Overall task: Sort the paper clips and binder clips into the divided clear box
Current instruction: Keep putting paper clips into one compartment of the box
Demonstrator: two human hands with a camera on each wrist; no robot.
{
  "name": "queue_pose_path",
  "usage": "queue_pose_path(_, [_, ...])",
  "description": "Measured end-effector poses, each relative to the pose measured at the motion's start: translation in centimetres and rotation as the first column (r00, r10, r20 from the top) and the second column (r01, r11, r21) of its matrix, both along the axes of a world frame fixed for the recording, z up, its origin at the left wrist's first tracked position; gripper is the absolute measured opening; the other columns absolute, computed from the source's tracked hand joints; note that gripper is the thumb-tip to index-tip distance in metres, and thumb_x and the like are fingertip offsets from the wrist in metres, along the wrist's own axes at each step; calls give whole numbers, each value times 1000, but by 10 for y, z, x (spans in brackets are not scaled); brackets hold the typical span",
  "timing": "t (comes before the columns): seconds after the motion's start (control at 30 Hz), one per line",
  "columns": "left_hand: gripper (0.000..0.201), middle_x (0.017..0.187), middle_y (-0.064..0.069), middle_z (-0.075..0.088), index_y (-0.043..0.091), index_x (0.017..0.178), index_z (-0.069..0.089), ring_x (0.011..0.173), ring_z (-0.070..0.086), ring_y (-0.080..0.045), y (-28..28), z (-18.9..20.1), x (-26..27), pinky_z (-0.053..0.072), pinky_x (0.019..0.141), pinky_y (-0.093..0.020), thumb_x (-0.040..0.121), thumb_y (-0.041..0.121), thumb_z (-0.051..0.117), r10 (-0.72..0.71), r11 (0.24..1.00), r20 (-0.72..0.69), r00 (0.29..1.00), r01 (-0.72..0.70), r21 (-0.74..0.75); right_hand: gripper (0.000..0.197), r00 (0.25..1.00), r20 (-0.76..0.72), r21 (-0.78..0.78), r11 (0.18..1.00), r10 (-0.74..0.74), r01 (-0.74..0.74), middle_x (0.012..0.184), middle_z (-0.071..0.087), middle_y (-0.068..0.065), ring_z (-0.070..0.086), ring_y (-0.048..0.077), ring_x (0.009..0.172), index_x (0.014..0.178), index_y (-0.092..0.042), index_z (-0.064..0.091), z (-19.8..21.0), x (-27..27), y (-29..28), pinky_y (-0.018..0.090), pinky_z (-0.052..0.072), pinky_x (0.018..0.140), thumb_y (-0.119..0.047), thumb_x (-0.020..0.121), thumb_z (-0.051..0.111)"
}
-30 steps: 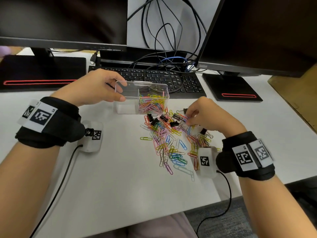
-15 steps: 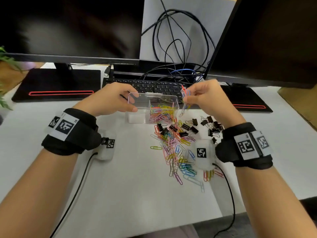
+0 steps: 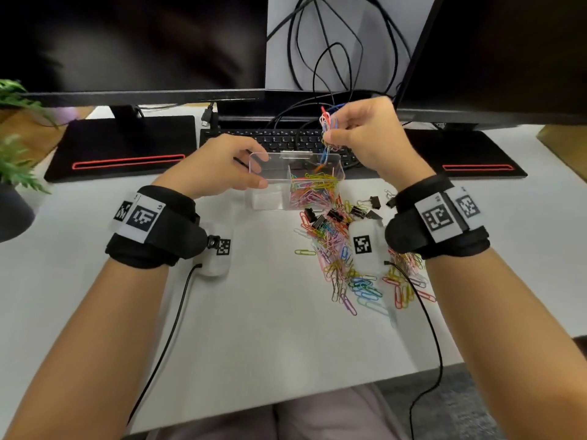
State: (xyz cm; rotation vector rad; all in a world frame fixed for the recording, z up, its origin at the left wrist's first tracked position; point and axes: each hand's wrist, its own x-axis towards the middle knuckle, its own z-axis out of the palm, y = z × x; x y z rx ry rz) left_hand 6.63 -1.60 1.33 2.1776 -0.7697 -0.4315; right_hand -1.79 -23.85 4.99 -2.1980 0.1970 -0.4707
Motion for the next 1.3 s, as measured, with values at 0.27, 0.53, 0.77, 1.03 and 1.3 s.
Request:
queue_pose_path(0.27, [42,104,2,67,26,117,63,90,68,-15,-2,0,0,52,78,-22,79,20,79,-1,1000,4,1000,1,17,12,971,-236,-105,994,-32,7,85,72,11,65,19,71,93,-8,76,-16,-1,1,32,59,66,-8,82,72])
queue_pose_path(0.53, [44,104,3,67,26,117,63,94,68,-18,-1,-2,1,54,87,-30,77,22,81,3,1000,-2,1000,-3,12,13,966,-211,-146,982,-150,120,83,65,-2,54,2,64,96,-14,73,-13,-44,-24,12,39,56,-8,85,68])
queue_pose_path(0.77, [44,105,1,68,23,118,64,94,69,-21,-3,0,-1,50,74,-21,77,19,80,5,1000,-16,1000,-5,8,16,815,-487,-335,929,-315,158,84,66,5,62,22,79,84,-13,74,-11,-85,-68,25,48,65,1,80,69])
queue_pose_path(1.03, [43,105,1,68,26,116,64,94,68,-21,-1,0,-4,51,80,-26,77,20,80,32,999,-23,999,-32,-1,39,461,-814,-427,902,-353,-64,81,72,6,65,23,83,85,-3,68,-27,-101,-75,34,50,79,-33,66,85])
queue_pose_path(1.3, [42,105,1,68,25,115,64,95,69,-19,0,1,-12,52,95,-42,77,21,81,67,997,24,997,-68,27,32,435,-869,-334,929,-236,-162,42,62,-5,62,16,59,64,-9,60,-40,-89,-61,29,49,66,-27,65,86])
